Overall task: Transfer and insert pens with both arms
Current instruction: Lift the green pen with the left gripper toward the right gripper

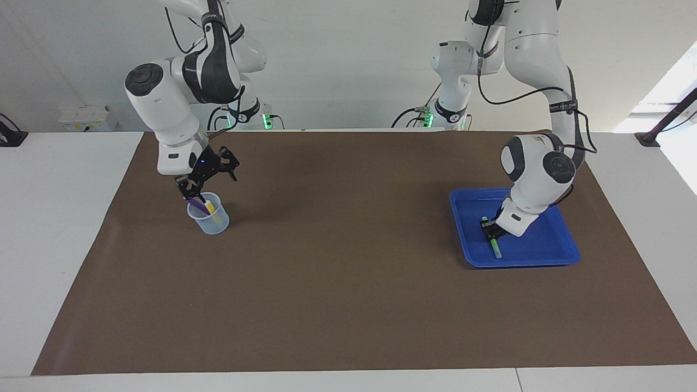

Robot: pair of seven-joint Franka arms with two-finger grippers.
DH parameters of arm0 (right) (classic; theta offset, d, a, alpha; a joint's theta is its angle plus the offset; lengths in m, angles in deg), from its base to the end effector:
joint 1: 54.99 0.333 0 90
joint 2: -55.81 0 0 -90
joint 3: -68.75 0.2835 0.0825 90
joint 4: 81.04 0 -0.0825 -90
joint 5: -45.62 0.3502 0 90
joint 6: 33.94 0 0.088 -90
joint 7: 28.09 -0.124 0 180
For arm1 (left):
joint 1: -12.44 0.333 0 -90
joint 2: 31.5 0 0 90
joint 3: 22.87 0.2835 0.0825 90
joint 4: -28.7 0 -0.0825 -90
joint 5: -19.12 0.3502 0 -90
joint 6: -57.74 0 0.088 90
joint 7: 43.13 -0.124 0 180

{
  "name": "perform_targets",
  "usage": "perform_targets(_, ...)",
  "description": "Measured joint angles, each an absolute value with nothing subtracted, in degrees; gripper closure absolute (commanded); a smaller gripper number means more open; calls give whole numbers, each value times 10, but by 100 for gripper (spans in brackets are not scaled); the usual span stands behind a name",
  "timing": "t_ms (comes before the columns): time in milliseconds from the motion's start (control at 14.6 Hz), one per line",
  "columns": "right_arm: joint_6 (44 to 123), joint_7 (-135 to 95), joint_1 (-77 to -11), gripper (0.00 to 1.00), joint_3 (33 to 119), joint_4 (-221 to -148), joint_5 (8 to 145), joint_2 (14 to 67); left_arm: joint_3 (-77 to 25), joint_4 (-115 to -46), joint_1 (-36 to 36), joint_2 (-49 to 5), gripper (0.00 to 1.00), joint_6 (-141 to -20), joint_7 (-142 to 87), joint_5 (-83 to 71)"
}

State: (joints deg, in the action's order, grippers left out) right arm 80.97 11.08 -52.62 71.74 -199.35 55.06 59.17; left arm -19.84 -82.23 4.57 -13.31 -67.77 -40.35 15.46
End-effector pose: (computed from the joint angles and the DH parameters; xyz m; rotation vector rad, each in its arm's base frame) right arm 0.5030 0.0599 0.4247 -2.8149 -1.0396 -0.0630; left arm 0.5683 -0.0521 0.2906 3.1100 0.0010 -0.1002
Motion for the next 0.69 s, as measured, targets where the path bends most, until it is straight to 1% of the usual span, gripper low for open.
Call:
perform_targets(206, 802, 11, -483, 0, 720, -1986, 633, 592, -196, -764, 47, -139, 100, -569, -388, 126)
perform_targets(412, 784, -128, -456, 0, 722, -1982, 708, 592, -197, -711, 47, -156, 100, -481, -327, 93)
perform_targets(549, 783, -196, -444, 0, 722, -1982, 754, 592, -200, -692, 45, -171, 100, -448, -261, 68)
perform_targets(686, 783, -265, -433, 0, 722, -1981, 789, 592, -206, -687, 43, -190, 100, -423, -145, 18)
